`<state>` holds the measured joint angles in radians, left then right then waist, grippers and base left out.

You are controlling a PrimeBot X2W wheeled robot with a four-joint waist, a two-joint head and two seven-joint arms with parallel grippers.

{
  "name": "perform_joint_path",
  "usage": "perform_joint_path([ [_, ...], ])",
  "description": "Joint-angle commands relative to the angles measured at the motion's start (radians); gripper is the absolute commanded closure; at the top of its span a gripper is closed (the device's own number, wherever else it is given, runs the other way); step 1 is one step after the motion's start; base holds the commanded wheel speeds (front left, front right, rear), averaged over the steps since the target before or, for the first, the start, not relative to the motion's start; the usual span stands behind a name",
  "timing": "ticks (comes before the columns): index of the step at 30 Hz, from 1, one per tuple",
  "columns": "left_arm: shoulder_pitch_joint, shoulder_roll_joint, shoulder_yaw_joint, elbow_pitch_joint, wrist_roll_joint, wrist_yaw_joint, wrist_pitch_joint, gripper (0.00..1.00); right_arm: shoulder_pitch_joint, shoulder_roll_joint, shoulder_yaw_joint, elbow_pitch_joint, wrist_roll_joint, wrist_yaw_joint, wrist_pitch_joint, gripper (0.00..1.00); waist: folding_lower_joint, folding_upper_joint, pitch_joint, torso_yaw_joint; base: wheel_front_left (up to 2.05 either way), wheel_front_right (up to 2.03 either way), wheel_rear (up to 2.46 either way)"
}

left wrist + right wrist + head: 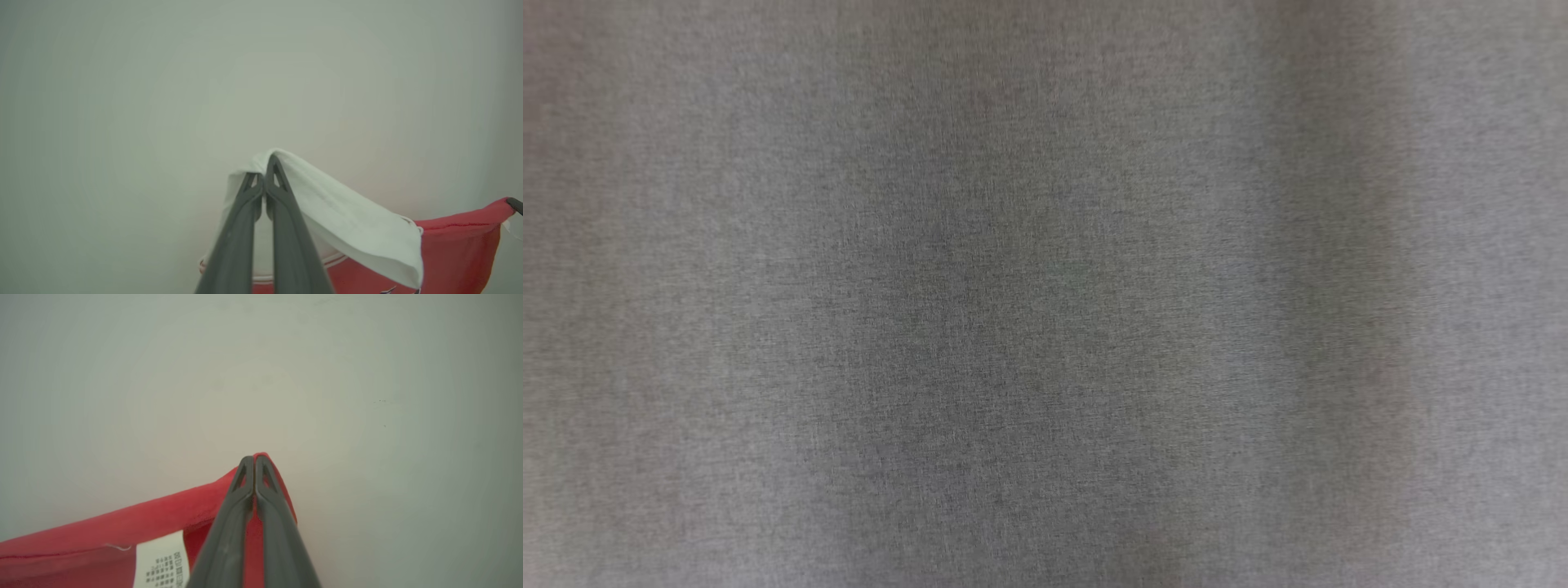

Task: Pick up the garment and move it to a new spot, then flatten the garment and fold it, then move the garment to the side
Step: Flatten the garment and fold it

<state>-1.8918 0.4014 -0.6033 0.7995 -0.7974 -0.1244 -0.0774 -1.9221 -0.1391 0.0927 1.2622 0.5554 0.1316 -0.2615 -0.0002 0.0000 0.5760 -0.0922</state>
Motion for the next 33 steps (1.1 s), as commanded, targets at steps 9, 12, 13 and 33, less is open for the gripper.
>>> perform_joint_path([
  [9,0.037,-0.024,-0.045,0.016,-0.058,-0.006,-0.057,1.00,0.063,0.057,-0.073,-0.098,-0.122,-0.002,-0.003,1.00,0.0002,0.0000,0.080,0.001,0.00,0.00,0.00],
  [12,0.078,-0.016,-0.050,-0.022,-0.111,-0.006,-0.088,1.00,0.106,0.071,-0.055,-0.138,-0.137,-0.002,-0.003,1.00,0.0002,0.0000,0.090,0.006,0.00,0.00,0.00],
  [13,0.095,-0.011,-0.055,-0.041,-0.130,-0.006,-0.100,1.00,0.123,0.074,-0.046,-0.156,-0.133,-0.002,-0.003,1.00,0.0002,0.0000,0.089,0.009,0.00,0.00,0.00],
  [33,0.821,0.217,-0.085,-0.519,-0.355,0.083,-0.174,1.00,0.843,-0.112,0.357,-0.546,0.296,-0.002,0.012,1.00,0.0002,0.0000,-0.235,0.008,0.00,0.00,0.00],
])
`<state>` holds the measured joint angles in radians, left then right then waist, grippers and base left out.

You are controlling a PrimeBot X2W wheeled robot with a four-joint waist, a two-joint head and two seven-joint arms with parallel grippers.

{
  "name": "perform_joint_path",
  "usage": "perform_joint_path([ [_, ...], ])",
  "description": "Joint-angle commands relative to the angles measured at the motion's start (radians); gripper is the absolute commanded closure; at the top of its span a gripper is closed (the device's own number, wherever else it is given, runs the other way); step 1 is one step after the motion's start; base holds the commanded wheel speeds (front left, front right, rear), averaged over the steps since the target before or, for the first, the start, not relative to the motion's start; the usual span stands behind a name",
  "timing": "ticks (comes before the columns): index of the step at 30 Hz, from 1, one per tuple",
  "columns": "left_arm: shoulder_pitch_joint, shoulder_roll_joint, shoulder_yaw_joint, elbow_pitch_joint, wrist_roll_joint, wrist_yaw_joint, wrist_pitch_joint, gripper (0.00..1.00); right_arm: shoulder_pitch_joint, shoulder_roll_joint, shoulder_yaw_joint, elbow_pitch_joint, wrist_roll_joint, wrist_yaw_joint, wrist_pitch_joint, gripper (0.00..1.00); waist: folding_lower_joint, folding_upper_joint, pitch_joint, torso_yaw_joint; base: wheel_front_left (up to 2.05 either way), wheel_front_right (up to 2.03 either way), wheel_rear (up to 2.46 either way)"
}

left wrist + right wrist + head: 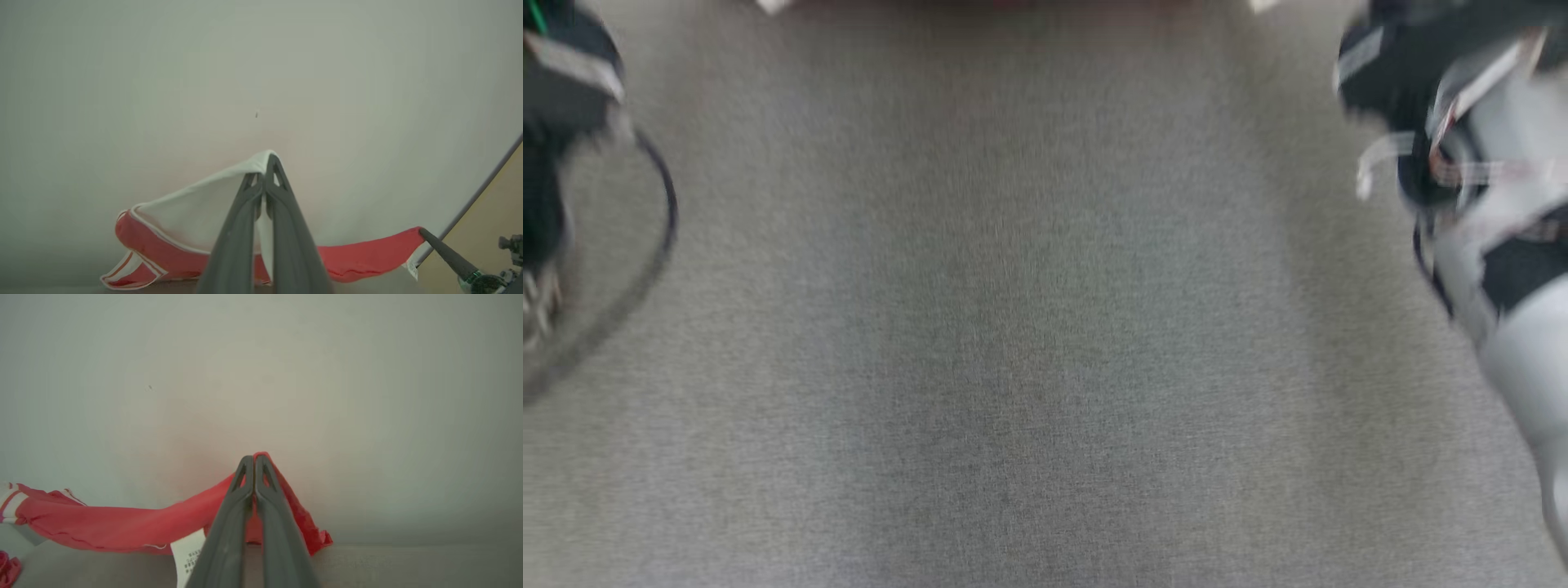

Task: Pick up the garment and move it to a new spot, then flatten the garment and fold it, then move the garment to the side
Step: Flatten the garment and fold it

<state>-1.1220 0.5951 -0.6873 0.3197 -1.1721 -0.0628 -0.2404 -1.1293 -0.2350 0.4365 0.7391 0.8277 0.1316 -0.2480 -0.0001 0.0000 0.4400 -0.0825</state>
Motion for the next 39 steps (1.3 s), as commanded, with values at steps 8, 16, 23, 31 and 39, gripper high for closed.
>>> perform_joint_path([
  [8,0.399,0.056,0.048,-0.304,0.024,0.153,-0.026,1.00,0.314,-0.090,0.079,-0.160,0.089,-0.002,0.003,1.00,0.0001,0.0000,-0.218,-0.002,0.00,0.00,0.00],
  [16,0.798,-0.029,0.210,-0.498,0.129,0.219,-0.025,1.00,0.575,-0.152,0.078,-0.279,0.119,-0.002,0.070,1.00,0.0001,0.0000,-0.307,-0.006,0.00,0.00,0.00],
  [23,1.033,-0.120,0.249,-0.552,0.154,0.214,-0.025,1.00,0.770,-0.177,0.013,-0.357,0.100,-0.002,0.162,1.00,0.0001,0.0000,-0.347,-0.002,0.00,0.00,0.00],
  [31,1.258,-0.226,0.321,-0.524,0.180,0.217,-0.025,1.00,1.025,-0.145,-0.179,-0.482,0.003,-0.002,0.343,1.00,0.0001,0.0000,-0.406,0.016,0.00,0.00,0.00],
  [39,1.376,-0.243,0.324,-0.491,0.175,0.221,-0.025,1.00,1.186,-0.078,-0.281,-0.569,-0.076,-0.002,0.500,1.00,0.0001,0.0000,-0.414,0.046,0.00,0.00,0.00],
])
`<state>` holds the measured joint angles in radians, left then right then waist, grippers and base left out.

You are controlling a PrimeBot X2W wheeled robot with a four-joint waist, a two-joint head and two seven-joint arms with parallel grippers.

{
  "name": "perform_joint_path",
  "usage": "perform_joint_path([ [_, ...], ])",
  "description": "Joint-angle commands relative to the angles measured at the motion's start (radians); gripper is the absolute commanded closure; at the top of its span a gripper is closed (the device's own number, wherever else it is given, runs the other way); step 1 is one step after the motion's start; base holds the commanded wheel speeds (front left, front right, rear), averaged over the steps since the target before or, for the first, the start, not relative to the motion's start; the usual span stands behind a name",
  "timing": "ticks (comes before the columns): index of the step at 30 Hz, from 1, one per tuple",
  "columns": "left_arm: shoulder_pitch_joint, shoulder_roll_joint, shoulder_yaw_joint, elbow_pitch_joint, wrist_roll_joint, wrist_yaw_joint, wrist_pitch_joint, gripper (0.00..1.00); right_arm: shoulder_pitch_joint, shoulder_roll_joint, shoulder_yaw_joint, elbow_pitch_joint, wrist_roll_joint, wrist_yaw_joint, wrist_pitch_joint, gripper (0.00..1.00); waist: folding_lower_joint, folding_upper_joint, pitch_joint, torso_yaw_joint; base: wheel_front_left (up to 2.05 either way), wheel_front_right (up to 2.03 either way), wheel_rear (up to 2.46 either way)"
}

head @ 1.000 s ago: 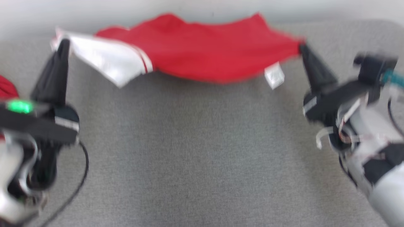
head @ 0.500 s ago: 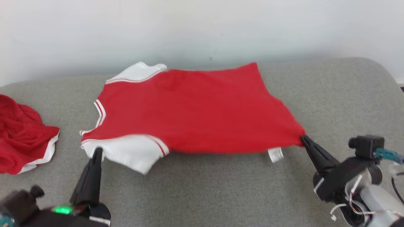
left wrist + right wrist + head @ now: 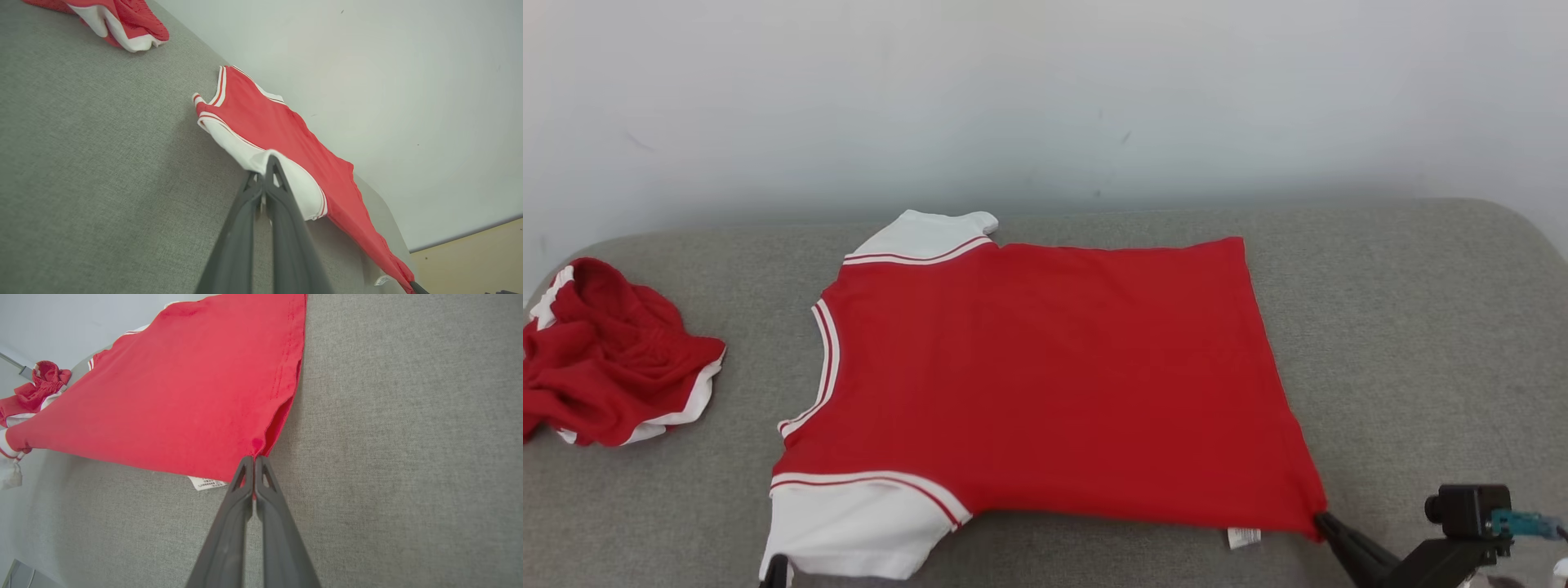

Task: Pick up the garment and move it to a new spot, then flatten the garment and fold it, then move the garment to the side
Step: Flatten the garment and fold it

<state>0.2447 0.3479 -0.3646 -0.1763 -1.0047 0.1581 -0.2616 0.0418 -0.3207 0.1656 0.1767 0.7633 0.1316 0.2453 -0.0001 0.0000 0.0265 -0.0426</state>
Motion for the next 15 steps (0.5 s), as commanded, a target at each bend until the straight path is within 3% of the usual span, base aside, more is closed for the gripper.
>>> perform_joint_path([
  [1,0.016,0.000,-0.004,0.011,0.005,-0.003,-0.003,1.00,0.028,0.019,-0.021,-0.017,-0.019,-0.002,0.022,1.00,0.0001,0.0000,0.000,0.008,0.00,0.00,0.00],
  [6,0.009,-0.009,-0.021,0.048,-0.003,-0.017,0.004,1.00,0.061,0.054,-0.062,-0.053,-0.090,-0.002,0.086,1.00,0.0001,0.0000,0.008,0.011,0.00,0.00,0.00],
  [15,-0.004,-0.014,-0.032,0.109,-0.017,-0.032,0.017,1.00,0.049,0.080,-0.133,-0.083,-0.178,-0.002,0.088,1.00,0.0001,0.0000,0.035,0.000,0.00,0.00,0.00],
])
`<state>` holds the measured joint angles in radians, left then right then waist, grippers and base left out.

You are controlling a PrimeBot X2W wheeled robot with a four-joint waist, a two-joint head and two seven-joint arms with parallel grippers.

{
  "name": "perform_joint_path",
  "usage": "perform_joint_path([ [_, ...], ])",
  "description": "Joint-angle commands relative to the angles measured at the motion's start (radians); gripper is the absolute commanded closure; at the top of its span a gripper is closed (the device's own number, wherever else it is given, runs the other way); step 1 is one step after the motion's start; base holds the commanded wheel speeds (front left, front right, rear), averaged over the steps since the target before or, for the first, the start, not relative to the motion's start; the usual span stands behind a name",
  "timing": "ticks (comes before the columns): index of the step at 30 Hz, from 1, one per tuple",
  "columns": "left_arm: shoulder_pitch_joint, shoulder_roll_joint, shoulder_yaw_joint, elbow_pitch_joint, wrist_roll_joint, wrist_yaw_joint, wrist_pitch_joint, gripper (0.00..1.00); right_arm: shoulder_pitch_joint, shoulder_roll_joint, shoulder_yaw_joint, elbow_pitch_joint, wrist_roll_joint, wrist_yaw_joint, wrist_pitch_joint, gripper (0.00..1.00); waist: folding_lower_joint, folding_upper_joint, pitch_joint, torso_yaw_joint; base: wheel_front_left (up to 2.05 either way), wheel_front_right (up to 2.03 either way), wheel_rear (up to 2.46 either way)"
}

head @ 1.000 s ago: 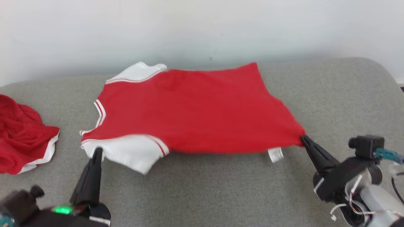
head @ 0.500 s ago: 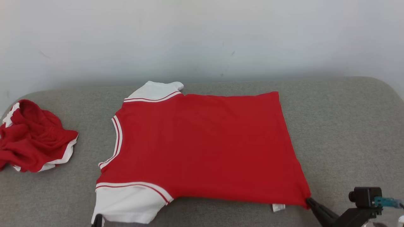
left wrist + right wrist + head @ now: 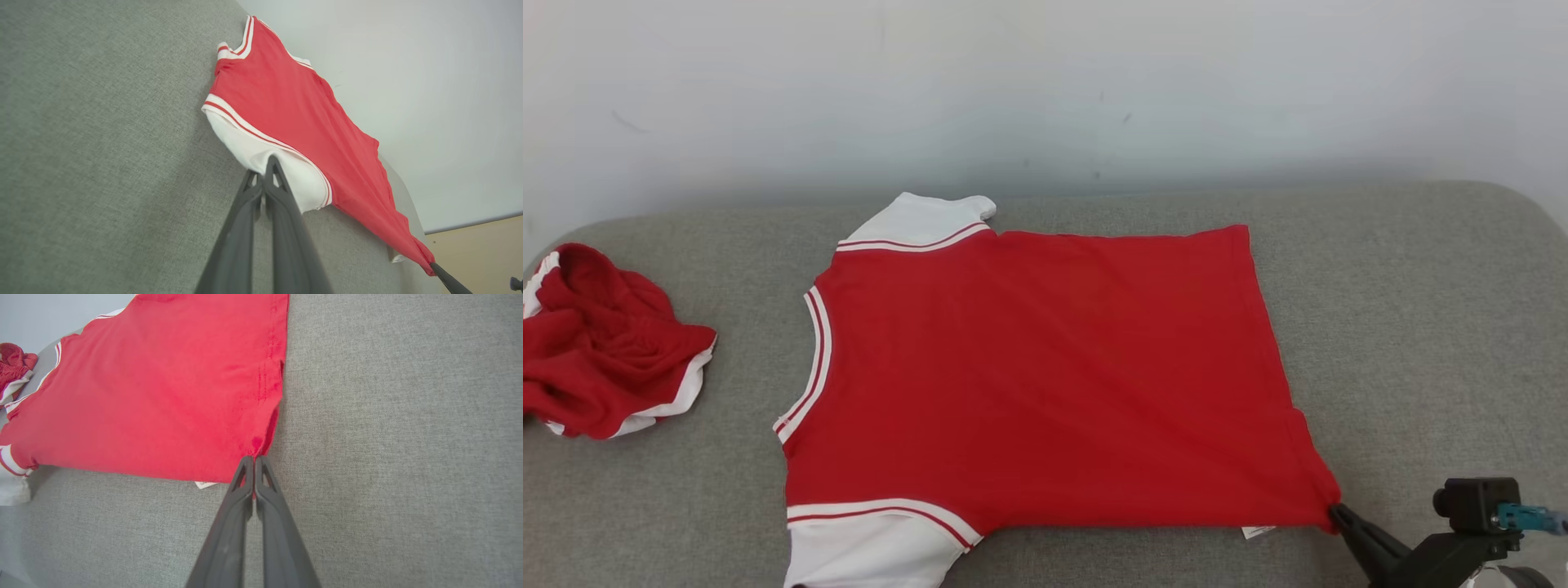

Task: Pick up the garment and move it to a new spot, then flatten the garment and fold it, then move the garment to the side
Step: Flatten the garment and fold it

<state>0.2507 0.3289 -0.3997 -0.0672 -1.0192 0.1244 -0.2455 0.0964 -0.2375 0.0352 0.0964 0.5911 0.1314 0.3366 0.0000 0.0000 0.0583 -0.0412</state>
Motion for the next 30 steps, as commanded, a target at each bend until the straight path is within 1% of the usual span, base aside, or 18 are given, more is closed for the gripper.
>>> perform_joint_path([
  [1,-0.010,0.005,0.002,0.007,-0.005,-0.001,0.004,1.00,-0.005,-0.005,-0.014,-0.001,-0.011,-0.002,-0.001,1.00,0.0000,0.0000,0.007,-0.002,0.00,0.00,0.00],
  [6,-0.013,0.005,-0.001,0.030,-0.012,-0.016,0.008,1.00,-0.002,0.005,-0.040,-0.001,-0.028,-0.002,0.005,1.00,0.0000,0.0000,0.018,0.000,0.00,0.00,0.00],
  [10,-0.028,0.011,-0.008,0.036,0.005,-0.021,0.008,1.00,-0.005,0.016,-0.036,-0.003,-0.025,-0.002,0.005,1.00,0.0000,0.0000,0.017,0.006,0.00,0.00,0.00],
  [15,-0.069,0.033,-0.027,0.008,0.054,-0.027,0.011,1.00,-0.018,0.017,-0.039,-0.024,-0.007,-0.002,0.001,1.00,0.0000,0.0000,0.012,0.013,0.00,0.00,0.00],
  [19,-0.101,0.060,-0.033,-0.034,0.094,-0.024,0.020,1.00,-0.032,0.015,-0.038,-0.047,0.012,-0.002,0.001,1.00,0.0000,0.0000,0.011,0.011,0.00,0.00,0.00],
  [20,-0.119,0.074,-0.029,-0.055,0.107,-0.022,0.022,1.00,-0.039,0.013,-0.045,-0.059,0.026,-0.002,0.000,1.00,0.0000,0.0000,0.013,0.009,0.00,0.00,0.00],
  [24,-0.156,0.104,-0.023,-0.072,0.123,-0.025,0.043,1.00,-0.065,-0.001,-0.041,-0.067,0.030,-0.002,0.004,1.00,0.0000,0.0000,0.019,-0.002,0.00,0.00,0.00],
  [28,-0.209,0.122,-0.018,-0.066,0.120,-0.037,0.071,1.00,-0.113,-0.015,-0.013,-0.053,0.013,-0.002,0.015,1.00,0.0000,0.0000,0.028,-0.012,0.00,0.00,0.00],
  [30,-0.248,0.120,-0.013,-0.050,0.116,-0.047,0.081,1.00,-0.146,-0.011,0.000,-0.032,0.018,-0.002,0.014,1.00,0.0000,0.0000,0.031,-0.014,0.00,0.00,0.00],
])
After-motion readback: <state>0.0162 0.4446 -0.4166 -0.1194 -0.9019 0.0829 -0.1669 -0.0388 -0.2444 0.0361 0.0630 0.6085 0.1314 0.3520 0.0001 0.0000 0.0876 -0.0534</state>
